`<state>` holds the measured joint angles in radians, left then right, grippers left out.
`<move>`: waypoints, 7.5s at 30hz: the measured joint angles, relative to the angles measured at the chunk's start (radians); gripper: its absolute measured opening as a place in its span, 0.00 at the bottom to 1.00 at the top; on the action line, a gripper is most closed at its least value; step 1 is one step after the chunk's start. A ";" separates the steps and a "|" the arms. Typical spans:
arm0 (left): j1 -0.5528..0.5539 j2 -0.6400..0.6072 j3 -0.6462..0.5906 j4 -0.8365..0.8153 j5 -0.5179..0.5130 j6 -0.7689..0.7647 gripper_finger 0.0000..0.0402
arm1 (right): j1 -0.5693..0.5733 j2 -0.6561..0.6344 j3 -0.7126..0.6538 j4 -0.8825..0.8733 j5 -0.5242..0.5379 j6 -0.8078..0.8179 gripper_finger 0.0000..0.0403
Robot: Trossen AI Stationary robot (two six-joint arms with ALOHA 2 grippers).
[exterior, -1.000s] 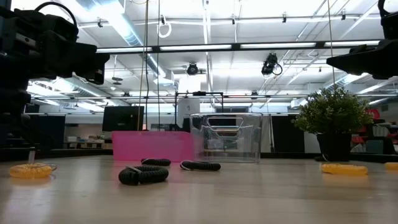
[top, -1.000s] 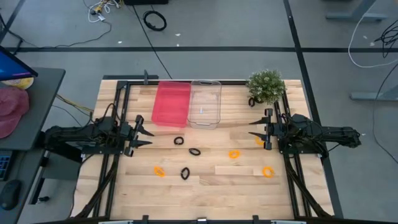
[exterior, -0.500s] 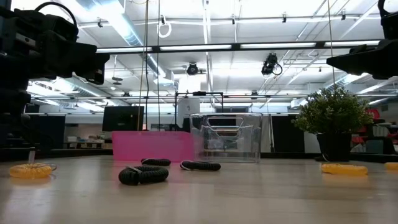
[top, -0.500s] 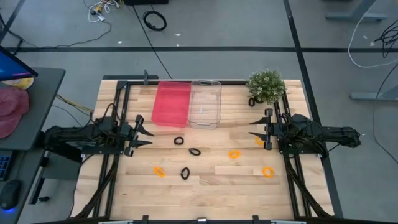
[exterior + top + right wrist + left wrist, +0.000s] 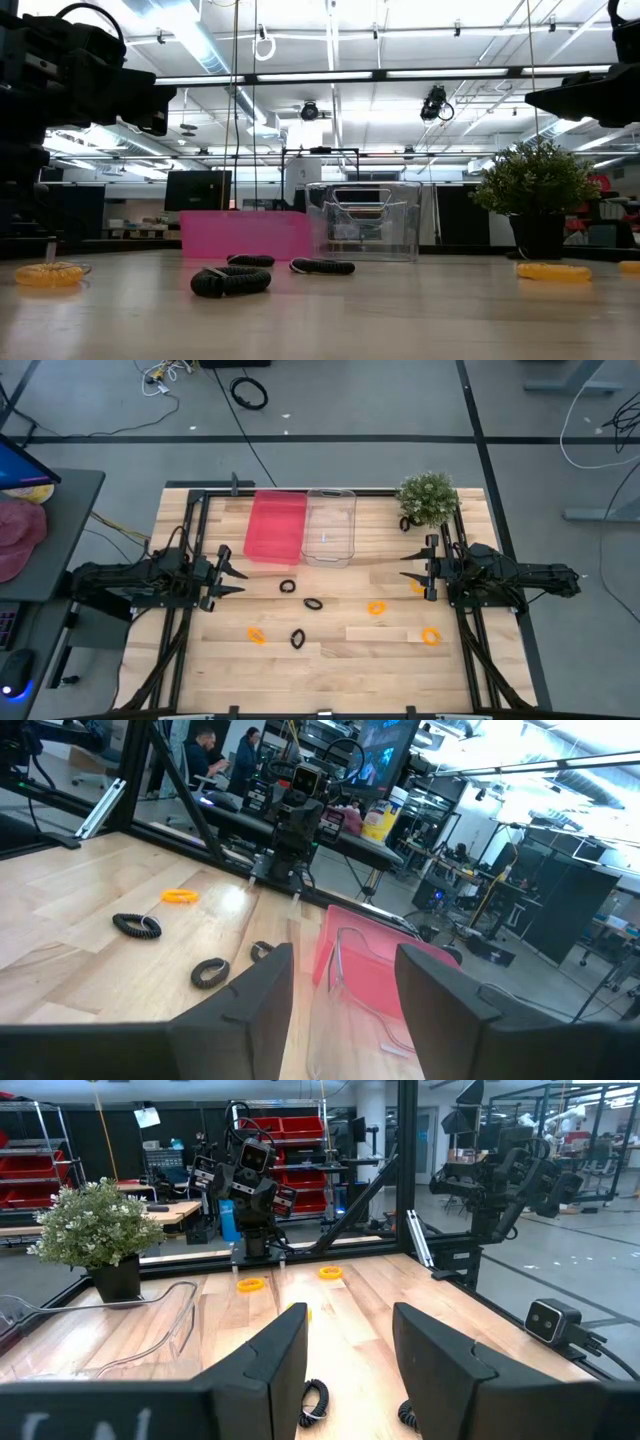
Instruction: Sort spring keychains
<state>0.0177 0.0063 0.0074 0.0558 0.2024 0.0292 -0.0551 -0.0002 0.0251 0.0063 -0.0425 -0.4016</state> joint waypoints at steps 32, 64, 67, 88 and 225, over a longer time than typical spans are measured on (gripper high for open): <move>0.000 0.000 0.000 0.000 0.000 0.000 0.38 | 0.000 0.000 0.000 0.000 0.000 0.000 0.45; 0.000 0.000 0.000 0.000 0.000 0.000 0.38 | 0.000 0.000 0.000 0.000 0.000 0.000 0.45; 0.000 0.000 0.000 0.000 0.000 0.000 0.38 | 0.000 0.000 0.000 0.000 0.000 0.000 0.45; 0.000 0.000 0.000 0.000 0.000 0.000 0.38 | 0.000 0.000 0.000 0.000 0.000 0.000 0.45; 0.000 0.000 0.000 0.001 0.000 0.000 0.38 | 0.416 1.296 0.761 -0.395 0.219 0.357 0.45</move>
<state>0.0175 0.0063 0.0072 0.0564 0.2024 0.0296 0.3610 1.2961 0.7857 -0.3884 0.1770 -0.0442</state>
